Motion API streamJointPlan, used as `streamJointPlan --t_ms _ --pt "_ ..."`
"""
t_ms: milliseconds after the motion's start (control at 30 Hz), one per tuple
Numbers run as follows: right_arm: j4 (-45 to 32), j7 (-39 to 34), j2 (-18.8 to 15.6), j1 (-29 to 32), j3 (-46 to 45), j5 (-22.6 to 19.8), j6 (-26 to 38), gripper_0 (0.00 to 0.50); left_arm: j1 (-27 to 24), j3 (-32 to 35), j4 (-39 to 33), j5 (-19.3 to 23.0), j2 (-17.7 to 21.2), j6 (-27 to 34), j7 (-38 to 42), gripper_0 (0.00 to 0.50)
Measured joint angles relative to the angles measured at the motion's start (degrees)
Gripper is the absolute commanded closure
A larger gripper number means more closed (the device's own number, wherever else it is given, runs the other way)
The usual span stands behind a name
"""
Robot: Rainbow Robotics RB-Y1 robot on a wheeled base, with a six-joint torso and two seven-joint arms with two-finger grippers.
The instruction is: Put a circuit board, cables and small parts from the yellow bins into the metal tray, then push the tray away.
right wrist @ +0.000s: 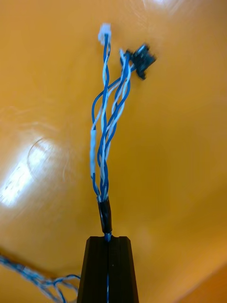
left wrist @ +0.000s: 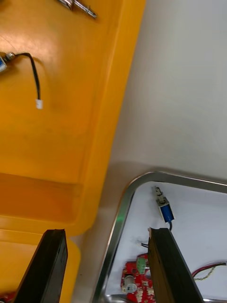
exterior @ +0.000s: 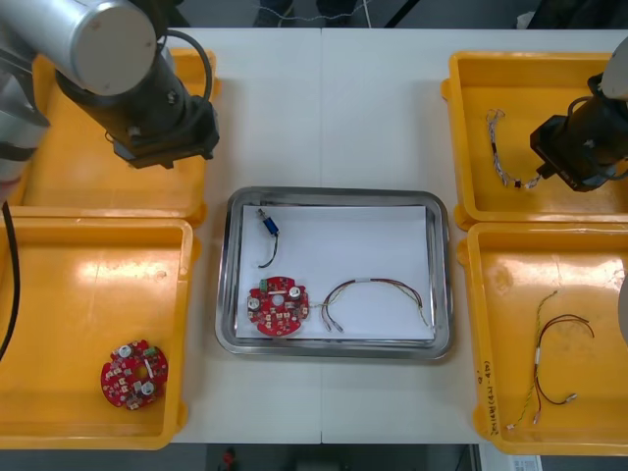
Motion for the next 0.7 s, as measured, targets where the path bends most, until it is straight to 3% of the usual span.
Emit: streamJointPlan --t_ms 333,533,700 --pt "-11.05 1.49 -1.13 0.55 0.0 -2.33 13.47 0.5 -0.06 4.85 5.05 0.56 3.4 -1.24 -22.27 0.0" --pt "-19.54 14.14 -1.59 0.64 -0.01 -2.92 22.72 0.5 -0.54 4.93 11.18 1.79 5.2 -5.42 -23.54 0.0" --pt "-25.59 20.66 -1.68 0.69 -0.01 -3.85 23.66 0.5 -0.74 4.94 15.78 2.17 5.48 -9.76 -27.59 0.0"
